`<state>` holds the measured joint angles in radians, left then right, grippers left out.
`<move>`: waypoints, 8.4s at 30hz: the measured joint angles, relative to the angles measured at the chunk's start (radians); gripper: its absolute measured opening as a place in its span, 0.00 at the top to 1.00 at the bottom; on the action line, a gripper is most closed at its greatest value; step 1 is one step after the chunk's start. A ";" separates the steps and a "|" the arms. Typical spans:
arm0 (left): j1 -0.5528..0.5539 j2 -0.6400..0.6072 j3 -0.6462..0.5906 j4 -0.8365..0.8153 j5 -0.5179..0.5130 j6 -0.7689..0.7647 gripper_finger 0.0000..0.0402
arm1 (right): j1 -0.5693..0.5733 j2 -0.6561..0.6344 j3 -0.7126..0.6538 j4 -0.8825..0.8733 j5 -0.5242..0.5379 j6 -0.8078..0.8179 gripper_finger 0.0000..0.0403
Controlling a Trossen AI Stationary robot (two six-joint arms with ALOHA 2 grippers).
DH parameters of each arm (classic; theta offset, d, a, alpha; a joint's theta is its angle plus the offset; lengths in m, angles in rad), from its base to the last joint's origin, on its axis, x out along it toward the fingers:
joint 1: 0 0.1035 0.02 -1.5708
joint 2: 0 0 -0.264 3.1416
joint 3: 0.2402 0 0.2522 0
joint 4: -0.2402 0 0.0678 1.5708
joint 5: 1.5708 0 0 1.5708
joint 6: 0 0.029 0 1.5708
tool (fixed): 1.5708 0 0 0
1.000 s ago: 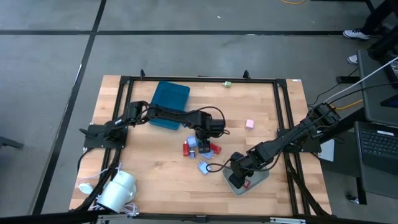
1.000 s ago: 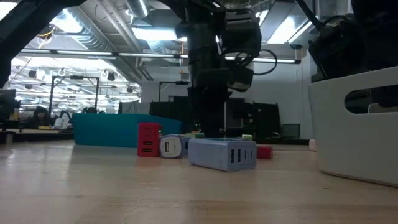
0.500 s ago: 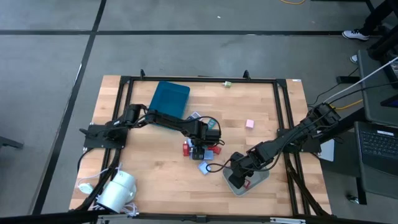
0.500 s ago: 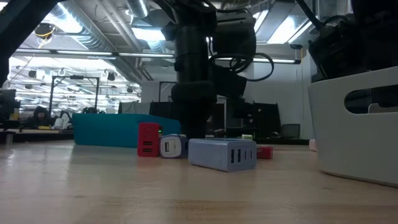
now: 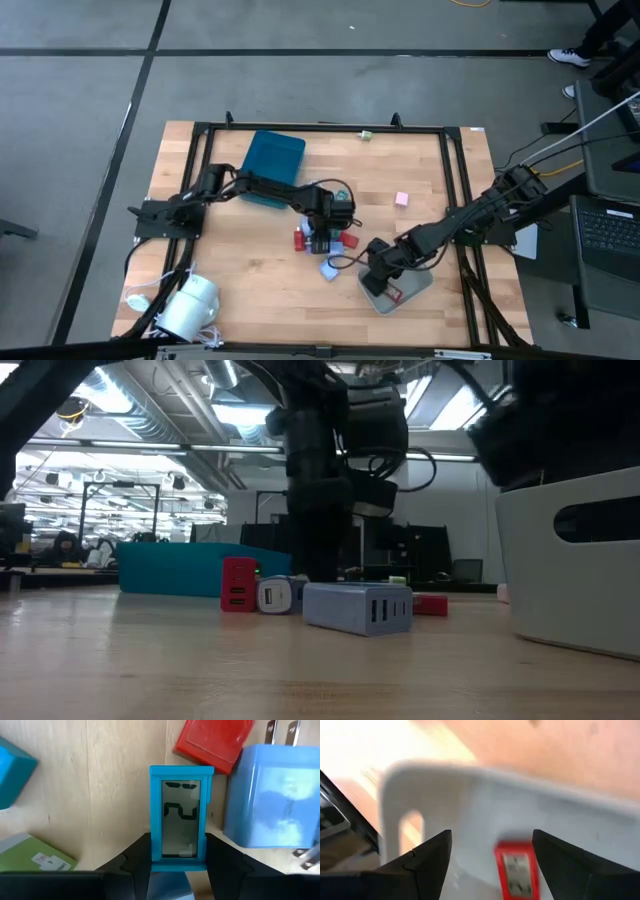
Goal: Pick & Place Office items
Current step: Put the bottom light blue digital clock into the gray bin, then put the red digital clock into the gray bin, then put the light blue digital clock into the gray bin
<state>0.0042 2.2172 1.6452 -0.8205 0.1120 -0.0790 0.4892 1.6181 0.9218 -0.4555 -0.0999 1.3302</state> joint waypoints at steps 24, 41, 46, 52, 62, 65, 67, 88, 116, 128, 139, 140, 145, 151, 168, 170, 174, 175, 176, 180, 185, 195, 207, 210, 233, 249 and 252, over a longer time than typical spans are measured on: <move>0.189 -0.071 0.107 -0.087 0.350 0.081 0.64 | -0.090 -0.334 0.000 -0.003 0.530 -0.062 0.30; 0.003 -0.151 0.108 0.358 0.562 0.001 0.64 | -0.095 -0.699 0.000 -0.253 0.864 -0.105 0.30; -0.029 -0.095 0.109 0.500 0.560 -0.033 0.64 | -0.097 -0.730 0.000 -0.261 0.904 -0.135 0.30; -0.034 0.005 0.108 0.604 0.591 -0.094 0.64 | -0.103 -0.734 0.000 -0.264 0.904 -0.134 0.30; -0.049 0.092 0.108 0.546 0.618 -0.075 0.64 | -0.103 -0.733 0.000 -0.264 0.897 -0.134 0.30; -0.049 0.087 0.108 0.540 0.605 -0.056 0.58 | -0.103 -0.733 0.000 -0.264 0.897 -0.134 0.30; -0.049 0.069 0.107 0.557 0.607 -0.048 0.44 | -0.103 -0.733 0.000 -0.264 0.897 -0.134 0.30; -0.001 0.035 0.320 0.252 0.391 0.225 0.26 | -0.103 -0.733 0.000 -0.264 0.897 -0.138 0.30; -0.061 0.144 0.277 0.056 -0.021 0.426 0.26 | -0.104 -0.733 0.000 -0.263 0.886 -0.135 0.30; -0.030 0.169 0.278 0.050 -0.008 0.343 0.26 | -0.104 -0.733 0.000 -0.260 0.885 -0.135 0.30; -0.027 0.171 0.277 0.060 -0.029 0.330 0.60 | -0.104 -0.733 0.000 -0.260 0.878 -0.137 0.30; -0.025 0.171 0.276 0.060 -0.024 0.323 0.63 | -0.104 -0.733 0.000 -0.260 0.878 -0.137 0.30; 0.003 0.169 0.278 0.065 0.073 0.254 0.63 | -0.104 -0.733 0.000 -0.256 0.878 -0.137 0.30; 0.081 0.176 0.325 0.048 0.282 0.169 0.63 | -0.104 -0.733 0.000 -0.256 0.878 -0.137 0.30; 0.077 0.170 0.506 0.078 0.808 0.161 0.63 | -0.104 -0.733 0.000 -0.256 0.878 -0.168 0.30; 0.036 0.169 0.508 0.104 0.802 0.163 0.63 | -0.104 -0.733 0.000 -0.256 0.878 -0.168 0.30; -0.034 0.170 0.508 0.131 0.710 0.182 0.63 | -0.104 -0.733 0.000 -0.256 0.878 -0.168 0.30; -0.048 0.175 0.508 0.148 0.696 0.182 0.63 | -0.104 -0.733 0.000 -0.256 0.878 -0.168 0.30; -0.060 0.182 0.509 0.162 0.691 0.178 0.63 | -0.103 -0.733 0.000 -0.256 0.878 -0.168 0.30; -0.083 0.224 0.508 0.164 0.661 0.135 0.63 | -0.104 -0.733 0.000 -0.256 0.878 -0.166 0.30; -0.080 0.239 0.507 0.187 0.622 0.118 0.57 | -0.104 -0.733 0.000 -0.241 0.878 -0.164 0.30; -0.080 0.236 0.508 0.215 0.603 0.098 0.25 | -0.104 -0.733 0.000 -0.240 0.878 -0.163 0.30; 0.032 0.175 0.510 0.083 0.384 0.155 0.34 | -0.104 -0.733 0.000 -0.228 0.878 -0.181 0.30; 0.088 0.162 0.510 -0.007 0.299 0.158 0.34 | -0.104 -0.733 0.000 -0.225 0.877 -0.190 0.30; 0.276 0.165 0.505 -0.337 -0.022 0.512 0.35 | -0.104 -0.733 0.000 -0.226 0.787 -0.259 0.30; 0.419 0.026 0.504 -0.345 0.282 0.423 0.35 | -0.104 -0.733 0.000 -0.227 0.789 -0.268 0.30; 0.464 0.028 0.504 -0.352 0.363 0.360 0.35 | -0.104 -0.733 0.000 -0.227 0.810 -0.267 0.30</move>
<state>0.4680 2.2452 2.1490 -1.1721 0.4751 0.2806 0.3855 0.8848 0.9215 -0.6823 0.7098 1.0630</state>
